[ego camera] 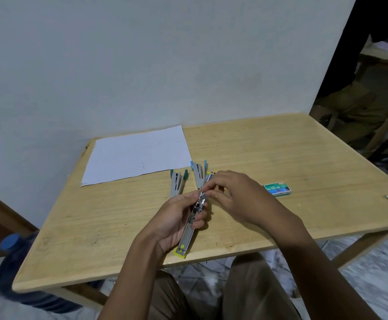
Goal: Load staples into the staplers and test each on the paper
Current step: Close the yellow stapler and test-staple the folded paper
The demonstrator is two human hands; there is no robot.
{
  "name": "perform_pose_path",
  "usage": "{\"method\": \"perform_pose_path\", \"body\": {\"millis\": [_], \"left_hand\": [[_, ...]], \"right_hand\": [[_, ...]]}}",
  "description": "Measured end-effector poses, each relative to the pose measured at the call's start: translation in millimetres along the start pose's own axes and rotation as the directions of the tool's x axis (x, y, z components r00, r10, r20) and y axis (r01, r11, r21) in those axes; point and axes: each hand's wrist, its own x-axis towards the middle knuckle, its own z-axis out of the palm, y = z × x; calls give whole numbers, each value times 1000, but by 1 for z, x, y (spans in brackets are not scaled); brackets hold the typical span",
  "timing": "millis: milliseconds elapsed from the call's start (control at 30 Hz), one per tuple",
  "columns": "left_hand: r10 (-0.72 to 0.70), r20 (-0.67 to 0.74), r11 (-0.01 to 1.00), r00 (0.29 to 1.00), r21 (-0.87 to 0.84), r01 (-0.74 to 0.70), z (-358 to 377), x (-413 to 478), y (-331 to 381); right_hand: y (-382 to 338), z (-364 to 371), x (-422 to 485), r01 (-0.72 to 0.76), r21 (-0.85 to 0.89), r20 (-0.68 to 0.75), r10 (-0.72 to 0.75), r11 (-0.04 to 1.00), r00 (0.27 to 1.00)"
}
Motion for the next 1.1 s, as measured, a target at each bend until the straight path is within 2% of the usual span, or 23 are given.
{"method": "perform_pose_path", "body": {"millis": [267,400,567,900,1100], "left_hand": [[9,-26,1000,1000,-22,-10,3,-1,0],[10,-39,1000,999,-6,-10,3,-1,0],[-8,-29,1000,1000,-7,8,2,-1,-1],[7,17,1000,1000,-5,-7,0,1,-3],[-2,53,1000,999,-15,3,-5,4,-4]], "right_hand": [[-9,-2,10,70,-165,103,-54,984,993],[-6,0,11,25,-117,53,-19,993,998],[-4,-8,12,6,-50,111,-1,999,994],[-10,-11,19,144,-223,198,-99,964,975],[-13,-13,23,134,-271,228,-71,953,971]]}}
